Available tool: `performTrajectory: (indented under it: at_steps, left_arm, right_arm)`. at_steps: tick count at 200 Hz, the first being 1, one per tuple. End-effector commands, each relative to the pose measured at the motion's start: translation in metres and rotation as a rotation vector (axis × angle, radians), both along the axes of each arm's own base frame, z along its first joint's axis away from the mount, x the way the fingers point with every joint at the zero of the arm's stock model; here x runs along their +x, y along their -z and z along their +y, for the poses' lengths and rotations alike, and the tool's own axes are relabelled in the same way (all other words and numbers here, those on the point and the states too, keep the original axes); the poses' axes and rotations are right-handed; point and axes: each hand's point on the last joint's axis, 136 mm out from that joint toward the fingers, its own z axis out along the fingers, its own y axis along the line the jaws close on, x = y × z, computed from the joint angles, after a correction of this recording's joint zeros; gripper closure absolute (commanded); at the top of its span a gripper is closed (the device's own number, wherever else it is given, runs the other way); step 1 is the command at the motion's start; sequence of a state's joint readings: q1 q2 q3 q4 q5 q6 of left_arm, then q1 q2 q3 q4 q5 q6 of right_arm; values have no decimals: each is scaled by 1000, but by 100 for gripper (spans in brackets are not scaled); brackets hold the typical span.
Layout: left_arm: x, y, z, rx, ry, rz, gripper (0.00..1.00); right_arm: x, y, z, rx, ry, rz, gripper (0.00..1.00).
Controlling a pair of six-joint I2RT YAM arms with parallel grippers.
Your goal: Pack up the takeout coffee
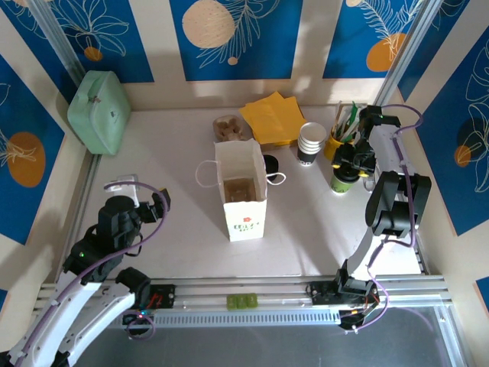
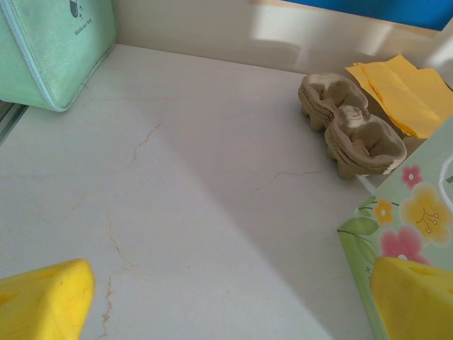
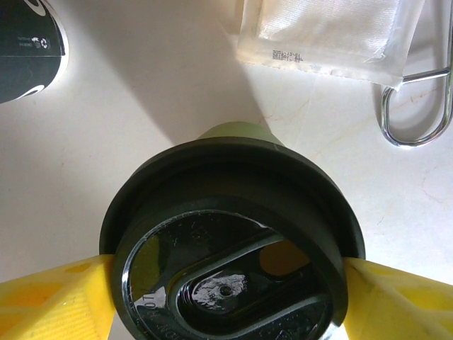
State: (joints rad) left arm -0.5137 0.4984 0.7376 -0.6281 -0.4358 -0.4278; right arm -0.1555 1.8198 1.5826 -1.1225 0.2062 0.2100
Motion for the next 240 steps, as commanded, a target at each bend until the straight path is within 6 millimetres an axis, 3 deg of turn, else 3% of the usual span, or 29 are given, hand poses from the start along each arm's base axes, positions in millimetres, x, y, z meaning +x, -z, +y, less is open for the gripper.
performTrajectory:
  at_steps: [1, 79, 127, 240]
  left_arm:
    - [0, 1, 3, 6, -13, -7, 1]
    - [0, 0, 3, 6, -12, -8, 0]
    - [0, -2, 3, 8, -13, -11, 1]
    - [-1, -2, 3, 12, -12, -7, 0]
  right_arm:
    - [-6, 20, 10, 36, -13, 79, 21]
    - [-12, 35, 16, 22, -48, 148, 18]
    - [-9, 36, 22, 61, -49, 135, 24]
    - [-22, -3, 38, 62, -43, 62, 29]
